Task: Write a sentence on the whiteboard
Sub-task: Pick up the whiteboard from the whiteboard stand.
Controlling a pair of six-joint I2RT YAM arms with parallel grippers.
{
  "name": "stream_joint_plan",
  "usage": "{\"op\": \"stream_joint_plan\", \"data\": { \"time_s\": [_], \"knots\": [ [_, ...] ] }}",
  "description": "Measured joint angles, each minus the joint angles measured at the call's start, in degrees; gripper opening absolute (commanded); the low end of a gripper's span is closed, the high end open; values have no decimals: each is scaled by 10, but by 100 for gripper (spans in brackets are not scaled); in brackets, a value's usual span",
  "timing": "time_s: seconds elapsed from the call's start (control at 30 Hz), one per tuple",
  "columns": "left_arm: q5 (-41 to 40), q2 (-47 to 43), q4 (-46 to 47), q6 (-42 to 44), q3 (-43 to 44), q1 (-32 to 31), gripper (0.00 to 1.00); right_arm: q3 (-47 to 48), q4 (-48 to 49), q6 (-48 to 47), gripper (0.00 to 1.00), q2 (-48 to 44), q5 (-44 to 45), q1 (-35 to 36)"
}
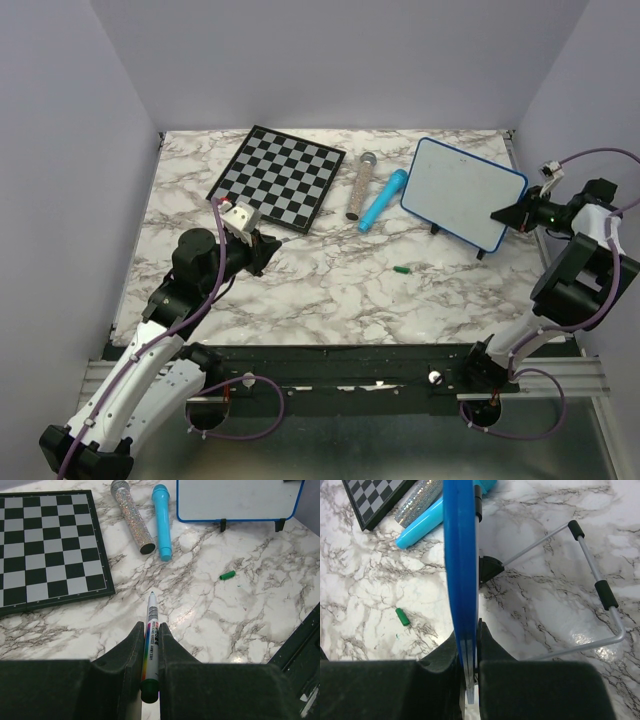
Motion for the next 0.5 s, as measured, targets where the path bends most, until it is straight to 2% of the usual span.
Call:
{"op": "stream_joint_plan", "data": {
  "time_s": [0.33,0.5],
  "knots": [
    [0,1,0,0,-2,0,0,25,-43,-21,2,-18,9,0],
    [0,2,2,0,-4,0,0,7,-32,-9,7,1,3,0]
  ]
}}
